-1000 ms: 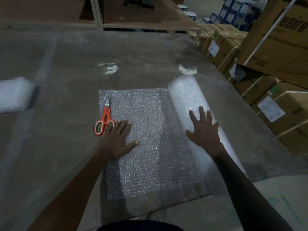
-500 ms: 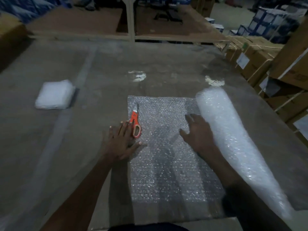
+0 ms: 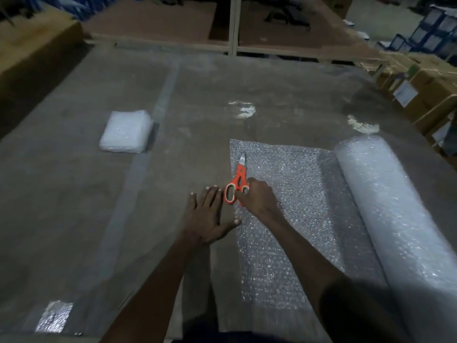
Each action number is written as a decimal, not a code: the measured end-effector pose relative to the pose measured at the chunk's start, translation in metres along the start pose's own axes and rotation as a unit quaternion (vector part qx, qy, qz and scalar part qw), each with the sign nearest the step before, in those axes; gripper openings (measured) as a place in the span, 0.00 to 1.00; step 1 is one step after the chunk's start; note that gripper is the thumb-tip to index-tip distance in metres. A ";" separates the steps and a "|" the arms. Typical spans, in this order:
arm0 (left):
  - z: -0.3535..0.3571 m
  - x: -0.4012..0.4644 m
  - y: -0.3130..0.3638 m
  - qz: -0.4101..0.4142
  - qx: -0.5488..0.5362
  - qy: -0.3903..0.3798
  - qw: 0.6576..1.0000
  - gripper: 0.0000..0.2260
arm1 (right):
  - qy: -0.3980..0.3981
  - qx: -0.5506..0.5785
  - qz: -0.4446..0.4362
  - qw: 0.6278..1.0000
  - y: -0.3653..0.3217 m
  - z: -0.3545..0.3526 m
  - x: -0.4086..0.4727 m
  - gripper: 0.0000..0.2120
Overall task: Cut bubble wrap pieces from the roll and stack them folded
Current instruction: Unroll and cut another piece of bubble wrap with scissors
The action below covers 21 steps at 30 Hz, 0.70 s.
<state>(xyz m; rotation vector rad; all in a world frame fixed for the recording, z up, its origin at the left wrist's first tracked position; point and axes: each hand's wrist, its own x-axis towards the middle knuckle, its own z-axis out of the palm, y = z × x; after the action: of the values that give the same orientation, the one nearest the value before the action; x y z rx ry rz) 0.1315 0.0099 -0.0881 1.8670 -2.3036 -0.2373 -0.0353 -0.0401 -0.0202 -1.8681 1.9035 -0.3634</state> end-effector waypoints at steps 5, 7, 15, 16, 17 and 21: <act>0.001 0.000 -0.002 -0.003 0.000 -0.004 1.000 0.49 | -0.041 -0.048 0.000 0.998 -0.016 0.000 0.013 0.18; 0.001 0.001 -0.004 -0.003 -0.003 -0.012 1.000 0.49 | -0.069 -0.054 0.002 0.996 -0.020 -0.001 0.020 0.14; -0.001 0.001 -0.005 -0.001 -0.017 -0.009 1.000 0.48 | -0.116 0.358 0.116 0.919 -0.006 -0.031 0.014 0.08; -0.002 0.001 -0.004 -0.002 -0.017 -0.009 1.000 0.48 | -0.117 0.449 0.130 0.876 0.001 -0.036 0.005 0.10; -0.004 0.002 -0.003 -0.002 -0.015 -0.013 1.000 0.48 | -0.112 0.521 0.139 0.834 0.009 -0.040 -0.004 0.12; -0.008 0.000 -0.001 -0.001 0.011 -0.019 1.000 0.49 | -0.078 0.694 0.136 0.702 0.034 -0.046 -0.046 0.13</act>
<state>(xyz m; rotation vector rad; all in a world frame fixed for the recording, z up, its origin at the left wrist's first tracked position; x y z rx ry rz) 0.1345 0.0095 -0.0805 1.8914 -2.3394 -0.2506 -0.0881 0.0015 0.0091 -0.5279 1.0423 -1.0882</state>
